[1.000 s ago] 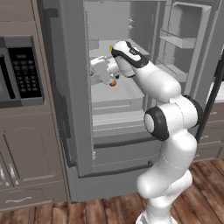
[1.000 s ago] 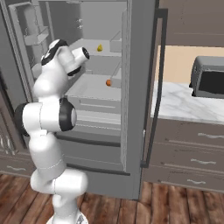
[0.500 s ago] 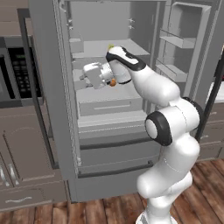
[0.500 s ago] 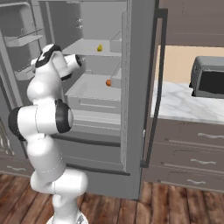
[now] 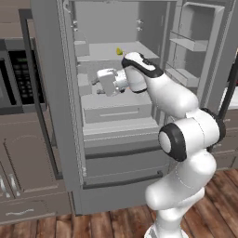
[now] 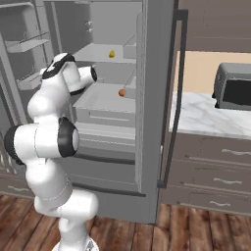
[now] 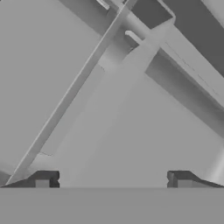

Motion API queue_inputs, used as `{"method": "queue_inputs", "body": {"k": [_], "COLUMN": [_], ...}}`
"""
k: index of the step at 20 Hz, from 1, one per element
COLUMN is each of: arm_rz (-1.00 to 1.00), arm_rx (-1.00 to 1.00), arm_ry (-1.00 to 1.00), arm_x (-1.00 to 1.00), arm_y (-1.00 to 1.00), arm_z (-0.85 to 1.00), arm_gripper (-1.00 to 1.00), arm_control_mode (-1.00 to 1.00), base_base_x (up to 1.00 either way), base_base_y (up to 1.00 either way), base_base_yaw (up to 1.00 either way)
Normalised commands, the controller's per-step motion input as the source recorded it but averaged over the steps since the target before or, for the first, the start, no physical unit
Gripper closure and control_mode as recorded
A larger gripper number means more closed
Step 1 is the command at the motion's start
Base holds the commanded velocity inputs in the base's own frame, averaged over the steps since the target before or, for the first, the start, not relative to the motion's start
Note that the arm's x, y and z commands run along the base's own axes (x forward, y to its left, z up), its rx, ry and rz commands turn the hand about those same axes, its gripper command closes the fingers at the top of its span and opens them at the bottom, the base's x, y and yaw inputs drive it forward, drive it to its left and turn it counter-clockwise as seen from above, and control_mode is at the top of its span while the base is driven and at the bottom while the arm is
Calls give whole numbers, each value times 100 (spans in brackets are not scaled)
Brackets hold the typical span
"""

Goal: Take the lemon wedge from the fridge and place it on the plate with fish on the dining counter.

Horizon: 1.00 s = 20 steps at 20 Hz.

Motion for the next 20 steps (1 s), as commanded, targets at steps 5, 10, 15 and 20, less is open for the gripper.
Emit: {"method": "queue_inputs", "body": {"k": [5, 10, 15, 20], "arm_rz": [-26, -23, -20, -21], "arm_rx": [-14, -30, -41, -46], "arm_ry": [0, -4, -3, 1], "arm_x": [-88, -96, -100, -93], "arm_y": [-85, -96, -93, -76], "arm_z": [29, 8, 0, 0], "arm_gripper": [-100, -100, -100, -100], "arm_control_mode": [-100, -100, -100, -100], "base_base_x": [0, 0, 0, 0], "base_base_y": [0, 0, 0, 0], "base_base_yaw": [0, 0, 0, 0]}}
